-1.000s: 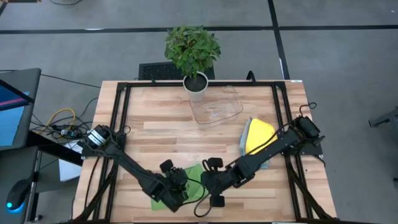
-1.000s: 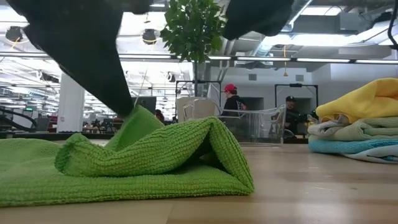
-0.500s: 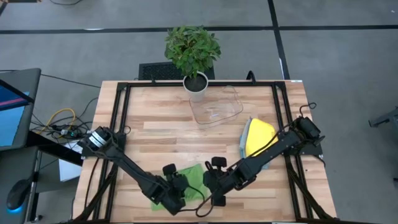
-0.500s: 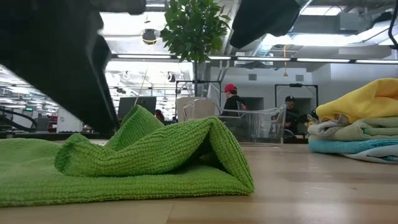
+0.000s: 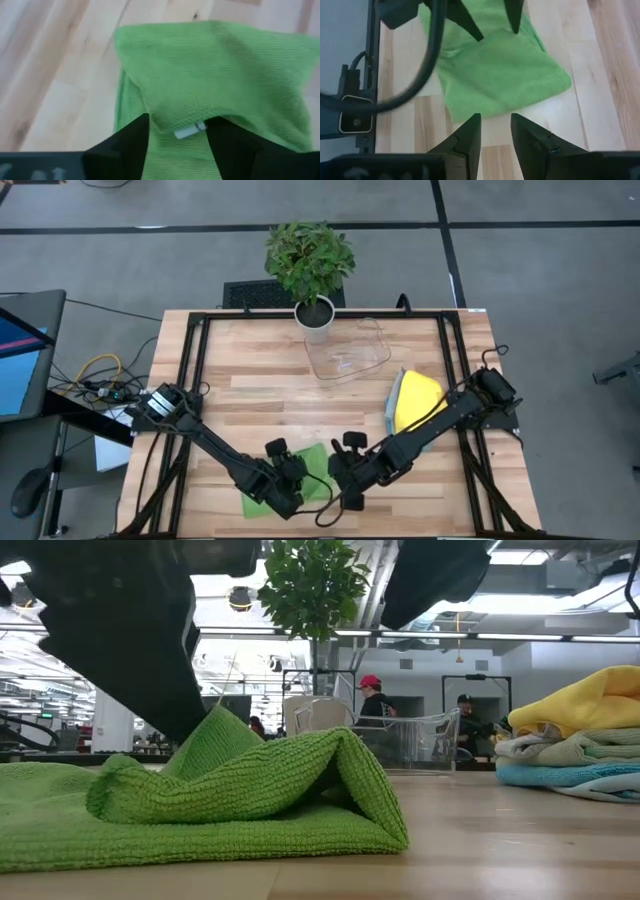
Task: Fold microfiber towels
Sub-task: Fold the green microfiber cloth
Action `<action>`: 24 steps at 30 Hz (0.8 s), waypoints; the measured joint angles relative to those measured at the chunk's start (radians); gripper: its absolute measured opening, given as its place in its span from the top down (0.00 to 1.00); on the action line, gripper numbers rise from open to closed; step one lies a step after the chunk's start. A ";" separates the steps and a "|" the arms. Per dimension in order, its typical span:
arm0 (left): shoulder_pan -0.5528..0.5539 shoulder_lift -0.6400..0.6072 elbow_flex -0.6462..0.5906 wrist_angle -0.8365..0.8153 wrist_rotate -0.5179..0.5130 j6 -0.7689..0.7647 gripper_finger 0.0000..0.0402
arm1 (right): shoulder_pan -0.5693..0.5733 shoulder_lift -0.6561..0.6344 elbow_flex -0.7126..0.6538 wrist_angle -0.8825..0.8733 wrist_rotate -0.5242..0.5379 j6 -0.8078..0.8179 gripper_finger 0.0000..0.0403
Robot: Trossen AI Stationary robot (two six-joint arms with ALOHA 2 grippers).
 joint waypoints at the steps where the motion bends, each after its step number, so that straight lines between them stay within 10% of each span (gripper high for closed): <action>1: 0.003 0.001 0.000 0.005 0.013 -0.001 0.55 | 0.000 0.000 0.000 0.000 0.000 0.000 0.67; 9: 0.020 0.001 0.000 -0.068 0.063 -0.065 0.96 | 0.000 0.000 0.000 0.014 0.000 -0.006 0.70; 24: -0.042 -0.026 0.000 -0.098 0.096 -0.194 0.99 | -0.001 0.011 -0.074 0.203 -0.005 -0.018 0.71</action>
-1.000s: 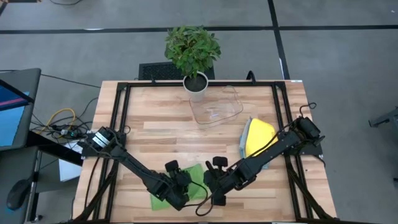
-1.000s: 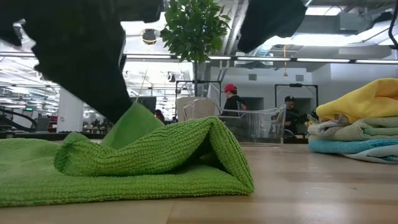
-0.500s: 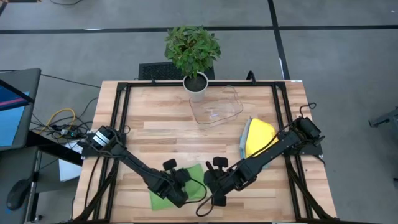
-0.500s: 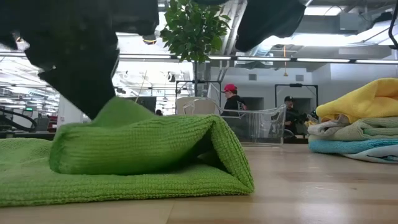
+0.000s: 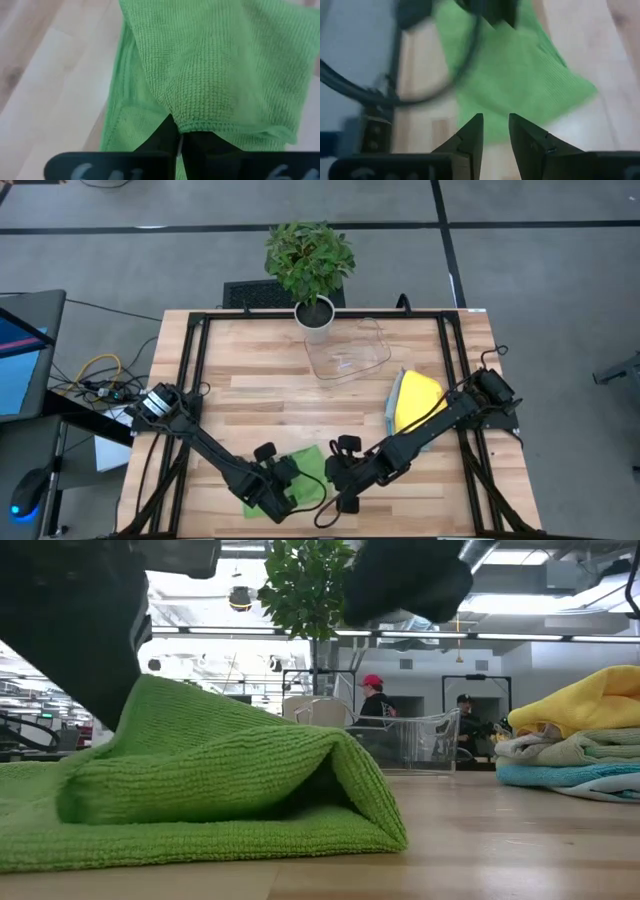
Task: Fold microfiber towels
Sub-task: Fold the green microfiber cloth
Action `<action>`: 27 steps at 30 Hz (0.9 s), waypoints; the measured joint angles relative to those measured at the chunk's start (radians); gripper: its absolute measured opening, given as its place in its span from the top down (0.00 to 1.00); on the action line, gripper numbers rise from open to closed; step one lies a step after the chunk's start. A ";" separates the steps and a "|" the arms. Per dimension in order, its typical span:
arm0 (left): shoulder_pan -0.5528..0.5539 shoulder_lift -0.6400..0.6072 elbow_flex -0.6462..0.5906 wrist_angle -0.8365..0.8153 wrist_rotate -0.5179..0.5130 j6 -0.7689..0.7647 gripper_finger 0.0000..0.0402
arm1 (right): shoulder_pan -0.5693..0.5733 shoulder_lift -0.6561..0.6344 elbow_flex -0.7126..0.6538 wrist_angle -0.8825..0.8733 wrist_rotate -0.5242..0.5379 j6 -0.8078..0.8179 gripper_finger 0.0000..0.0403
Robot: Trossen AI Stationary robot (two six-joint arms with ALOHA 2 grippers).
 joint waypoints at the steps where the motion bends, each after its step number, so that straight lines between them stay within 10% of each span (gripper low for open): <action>1: 0.000 0.000 0.000 0.000 -0.009 0.000 0.99 | 0.000 0.000 -0.011 0.038 -0.006 0.000 0.71; 27: 0.009 0.005 0.000 -0.021 -0.021 0.003 0.99 | 0.036 0.107 -0.271 0.585 -0.028 0.086 0.71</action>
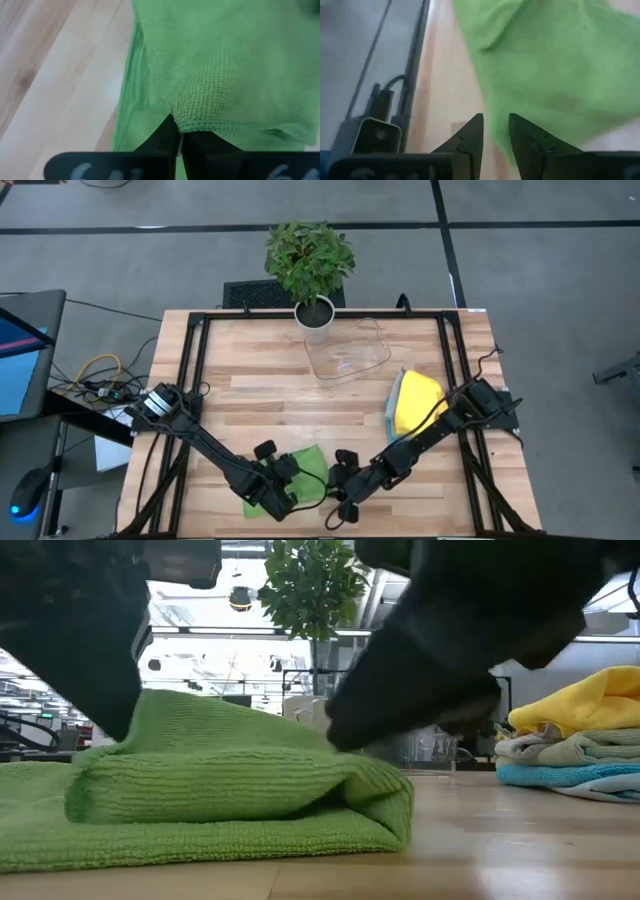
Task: Fold microfiber towels
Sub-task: Fold the green microfiber cloth
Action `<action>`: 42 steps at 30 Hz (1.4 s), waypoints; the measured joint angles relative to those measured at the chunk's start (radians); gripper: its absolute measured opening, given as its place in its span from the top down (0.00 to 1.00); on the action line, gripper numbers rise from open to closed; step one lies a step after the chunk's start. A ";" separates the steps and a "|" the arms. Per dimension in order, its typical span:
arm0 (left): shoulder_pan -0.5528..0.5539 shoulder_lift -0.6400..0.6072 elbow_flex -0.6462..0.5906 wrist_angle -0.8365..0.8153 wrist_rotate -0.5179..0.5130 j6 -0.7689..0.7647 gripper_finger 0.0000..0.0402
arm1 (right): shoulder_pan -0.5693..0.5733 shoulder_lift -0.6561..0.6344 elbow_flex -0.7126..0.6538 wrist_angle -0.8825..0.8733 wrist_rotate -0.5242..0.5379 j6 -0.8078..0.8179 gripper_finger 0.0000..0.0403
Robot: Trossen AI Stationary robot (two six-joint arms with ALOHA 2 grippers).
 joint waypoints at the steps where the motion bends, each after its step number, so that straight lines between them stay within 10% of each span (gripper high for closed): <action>1: 0.000 0.000 0.000 -0.007 0.011 0.000 0.99 | 0.000 0.008 0.008 0.010 0.002 0.007 0.71; 16: 0.005 0.000 0.000 -0.056 0.082 -0.017 0.97 | 0.010 0.070 0.006 0.023 -0.022 0.046 0.71; 26: 0.056 0.000 0.013 -0.166 0.221 -0.009 0.66 | 0.010 0.071 0.006 0.024 -0.024 0.039 0.71; 33: 0.012 -0.109 0.114 -0.336 -0.150 -0.330 0.57 | 0.010 0.071 0.006 0.023 -0.027 0.036 0.71; 36: -0.051 -0.135 0.071 -0.141 -0.336 -0.504 0.58 | 0.010 0.071 0.006 0.023 -0.027 0.028 0.71; 42: -0.128 -0.006 -0.034 0.320 -0.326 -0.550 0.71 | 0.010 0.072 0.004 0.032 -0.027 0.027 0.71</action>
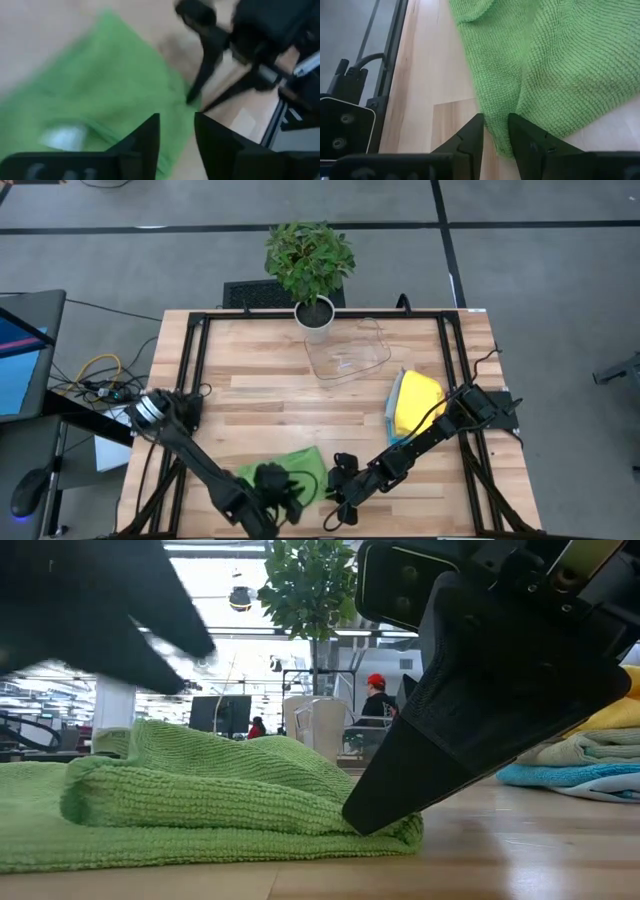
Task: Fold microfiber towels
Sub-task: Fold the green microfiber cloth
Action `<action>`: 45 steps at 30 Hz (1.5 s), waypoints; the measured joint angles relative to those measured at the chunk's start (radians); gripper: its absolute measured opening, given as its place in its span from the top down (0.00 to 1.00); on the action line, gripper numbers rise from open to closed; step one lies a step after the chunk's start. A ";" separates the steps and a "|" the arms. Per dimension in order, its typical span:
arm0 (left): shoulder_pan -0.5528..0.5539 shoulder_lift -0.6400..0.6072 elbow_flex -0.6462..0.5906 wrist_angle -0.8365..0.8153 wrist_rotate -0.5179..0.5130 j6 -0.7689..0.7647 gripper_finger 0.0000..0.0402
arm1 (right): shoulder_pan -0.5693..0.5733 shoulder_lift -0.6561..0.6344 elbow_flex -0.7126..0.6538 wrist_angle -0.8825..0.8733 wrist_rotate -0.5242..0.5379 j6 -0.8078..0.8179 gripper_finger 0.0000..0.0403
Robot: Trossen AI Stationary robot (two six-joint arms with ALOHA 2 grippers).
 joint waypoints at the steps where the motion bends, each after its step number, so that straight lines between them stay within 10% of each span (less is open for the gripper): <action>1: 0.000 0.031 0.000 0.050 0.011 0.000 0.74 | 0.000 0.000 0.000 0.000 -0.002 0.000 0.71; 13: 0.024 0.231 0.132 0.077 0.249 -0.068 0.99 | -0.002 0.000 0.000 0.011 -0.033 0.003 0.71; 25: 0.013 0.226 0.211 -0.137 0.280 -0.039 0.99 | -0.013 -0.121 0.001 0.080 0.035 -0.195 0.71; 45: 0.030 0.208 0.208 -0.137 0.310 -0.055 0.99 | -0.192 0.056 0.001 0.144 -0.053 -0.164 0.86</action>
